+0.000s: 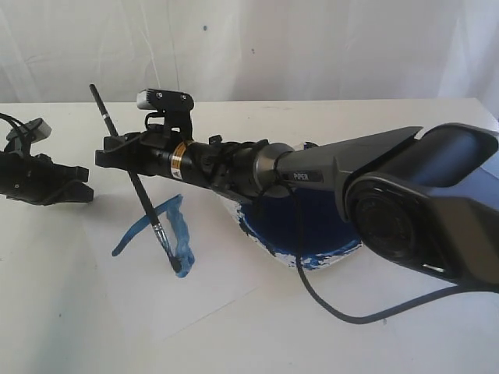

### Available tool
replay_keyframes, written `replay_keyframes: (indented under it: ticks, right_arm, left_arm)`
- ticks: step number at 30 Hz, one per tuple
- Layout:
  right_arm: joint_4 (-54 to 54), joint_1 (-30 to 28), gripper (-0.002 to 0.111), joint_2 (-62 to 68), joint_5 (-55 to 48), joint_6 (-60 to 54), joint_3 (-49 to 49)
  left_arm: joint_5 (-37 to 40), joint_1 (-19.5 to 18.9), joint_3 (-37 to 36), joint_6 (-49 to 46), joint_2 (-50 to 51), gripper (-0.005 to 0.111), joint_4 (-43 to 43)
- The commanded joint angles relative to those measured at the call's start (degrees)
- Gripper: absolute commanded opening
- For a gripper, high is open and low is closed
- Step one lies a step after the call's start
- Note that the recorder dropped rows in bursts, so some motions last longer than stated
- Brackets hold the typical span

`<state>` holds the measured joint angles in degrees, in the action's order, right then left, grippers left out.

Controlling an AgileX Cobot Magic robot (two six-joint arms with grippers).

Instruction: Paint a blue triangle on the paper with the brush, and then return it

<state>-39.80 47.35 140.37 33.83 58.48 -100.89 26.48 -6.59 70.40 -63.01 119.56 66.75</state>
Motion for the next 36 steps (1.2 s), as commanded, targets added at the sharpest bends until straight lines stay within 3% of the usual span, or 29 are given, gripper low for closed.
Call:
replay_keyframes:
  ticks: [1, 36]
  right_arm:
    - [2.39, -0.02, 0.0, 0.66, 3.66, -1.99, 0.11]
    - [11.96, 1.02, 0.0, 7.24, 12.28, -5.98, -5.77]
  left_arm:
    - [-0.13, -0.03, -0.67, -0.31, -0.19, 0.0, 0.45]
    - [-1.07, -0.03, -0.67, -3.78, -0.19, 0.0, 0.45]
